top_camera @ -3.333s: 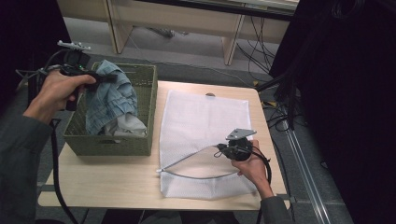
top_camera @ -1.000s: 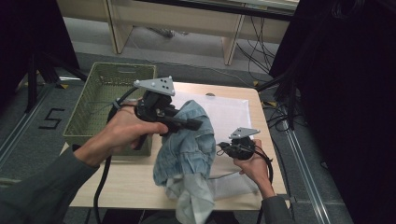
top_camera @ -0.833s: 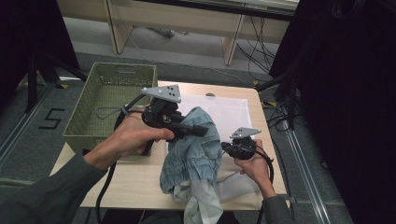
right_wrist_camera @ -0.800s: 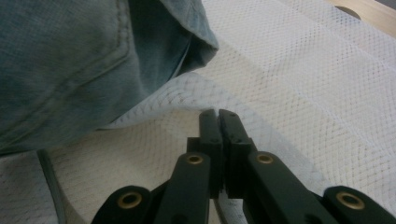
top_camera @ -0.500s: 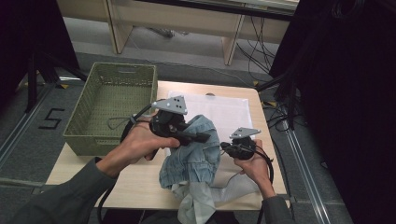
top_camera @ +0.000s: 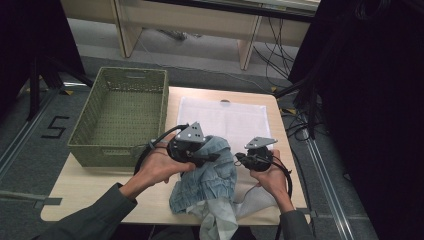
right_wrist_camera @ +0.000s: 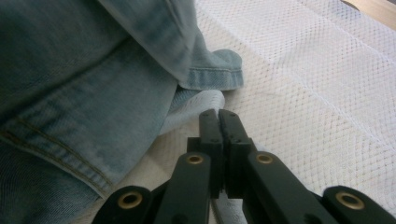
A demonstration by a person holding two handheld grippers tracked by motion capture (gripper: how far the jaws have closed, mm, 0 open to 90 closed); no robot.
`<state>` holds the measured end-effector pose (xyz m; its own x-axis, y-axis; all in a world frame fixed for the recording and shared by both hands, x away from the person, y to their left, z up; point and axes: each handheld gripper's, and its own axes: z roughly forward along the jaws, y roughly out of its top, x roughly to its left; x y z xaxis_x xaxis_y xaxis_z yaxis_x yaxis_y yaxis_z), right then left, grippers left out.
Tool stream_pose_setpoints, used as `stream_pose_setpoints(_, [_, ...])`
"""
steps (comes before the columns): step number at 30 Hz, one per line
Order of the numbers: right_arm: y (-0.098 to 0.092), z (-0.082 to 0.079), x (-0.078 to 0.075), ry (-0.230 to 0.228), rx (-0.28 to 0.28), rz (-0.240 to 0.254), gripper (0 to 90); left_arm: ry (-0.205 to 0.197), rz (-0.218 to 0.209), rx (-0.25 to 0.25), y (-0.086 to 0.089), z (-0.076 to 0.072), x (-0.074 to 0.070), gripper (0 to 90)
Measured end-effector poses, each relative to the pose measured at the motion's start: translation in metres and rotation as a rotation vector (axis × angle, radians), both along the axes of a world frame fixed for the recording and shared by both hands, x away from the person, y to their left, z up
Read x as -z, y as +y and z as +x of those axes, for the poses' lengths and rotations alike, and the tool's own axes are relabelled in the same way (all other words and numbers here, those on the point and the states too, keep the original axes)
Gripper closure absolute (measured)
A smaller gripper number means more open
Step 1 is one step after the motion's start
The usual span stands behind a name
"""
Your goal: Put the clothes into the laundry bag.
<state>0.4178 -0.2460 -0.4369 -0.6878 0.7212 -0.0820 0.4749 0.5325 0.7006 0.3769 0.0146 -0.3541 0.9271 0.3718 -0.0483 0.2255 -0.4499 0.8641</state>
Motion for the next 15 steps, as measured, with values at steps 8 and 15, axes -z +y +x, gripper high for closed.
stream_pose_setpoints(8, [-0.002, 0.005, 0.002, 0.000, 0.016, -0.004, 90.0, 0.029, 0.090, 0.025, -0.021, 0.003, 0.033, 79.1])
stream_pose_setpoints(15, [-0.006, 0.010, 0.002, 0.001, 0.033, 0.004, 90.0, 0.081, 0.199, 0.056, -0.032, 0.007, 0.075, 78.6])
